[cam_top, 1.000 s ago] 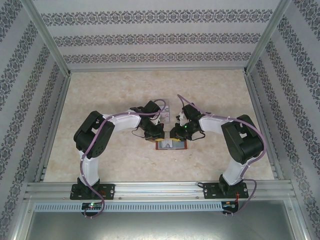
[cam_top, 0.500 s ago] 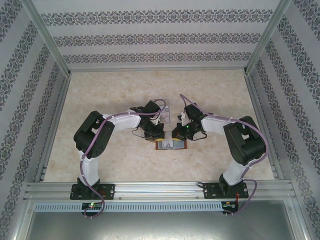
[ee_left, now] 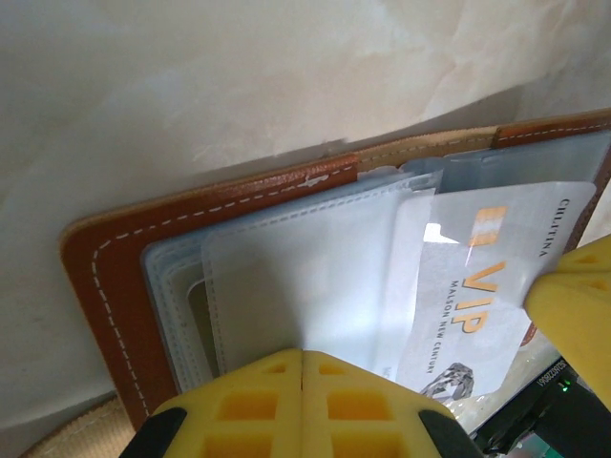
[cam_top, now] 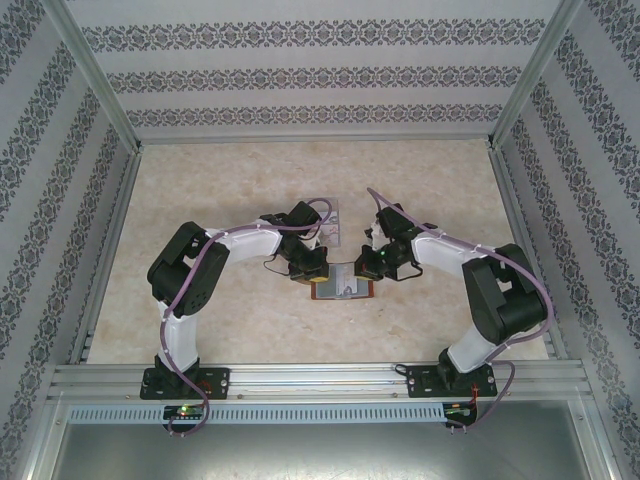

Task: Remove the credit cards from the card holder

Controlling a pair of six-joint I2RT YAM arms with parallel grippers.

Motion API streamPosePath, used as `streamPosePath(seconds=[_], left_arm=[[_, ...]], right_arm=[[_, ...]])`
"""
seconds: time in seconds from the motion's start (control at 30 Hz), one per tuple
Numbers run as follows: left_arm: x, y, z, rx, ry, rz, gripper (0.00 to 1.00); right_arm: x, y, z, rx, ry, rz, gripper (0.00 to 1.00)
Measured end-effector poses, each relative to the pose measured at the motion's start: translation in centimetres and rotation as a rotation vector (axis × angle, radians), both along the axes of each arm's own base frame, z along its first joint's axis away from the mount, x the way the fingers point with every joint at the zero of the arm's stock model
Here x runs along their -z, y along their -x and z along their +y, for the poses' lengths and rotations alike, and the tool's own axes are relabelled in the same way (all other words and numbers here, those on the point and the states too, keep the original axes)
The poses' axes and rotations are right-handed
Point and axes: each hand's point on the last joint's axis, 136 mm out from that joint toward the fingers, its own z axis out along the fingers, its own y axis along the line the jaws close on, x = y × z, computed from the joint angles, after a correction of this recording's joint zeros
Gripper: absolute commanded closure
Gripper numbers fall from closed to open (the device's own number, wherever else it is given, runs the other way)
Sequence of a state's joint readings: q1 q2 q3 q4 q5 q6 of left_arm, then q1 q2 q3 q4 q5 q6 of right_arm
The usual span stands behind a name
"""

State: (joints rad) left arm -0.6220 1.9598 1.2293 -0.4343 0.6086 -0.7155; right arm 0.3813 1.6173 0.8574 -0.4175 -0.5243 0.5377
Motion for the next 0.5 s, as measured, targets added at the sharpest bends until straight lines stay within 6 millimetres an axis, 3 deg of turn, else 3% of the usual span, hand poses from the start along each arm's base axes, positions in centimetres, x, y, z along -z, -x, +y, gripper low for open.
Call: streamPosePath(seconds=[0.5], left_arm=[[0.0, 0.0, 0.0, 0.000, 0.000, 0.000, 0.99]], right_arm=[[0.3, 0.4, -1.2, 0.002, 0.076, 0.010, 0.94]])
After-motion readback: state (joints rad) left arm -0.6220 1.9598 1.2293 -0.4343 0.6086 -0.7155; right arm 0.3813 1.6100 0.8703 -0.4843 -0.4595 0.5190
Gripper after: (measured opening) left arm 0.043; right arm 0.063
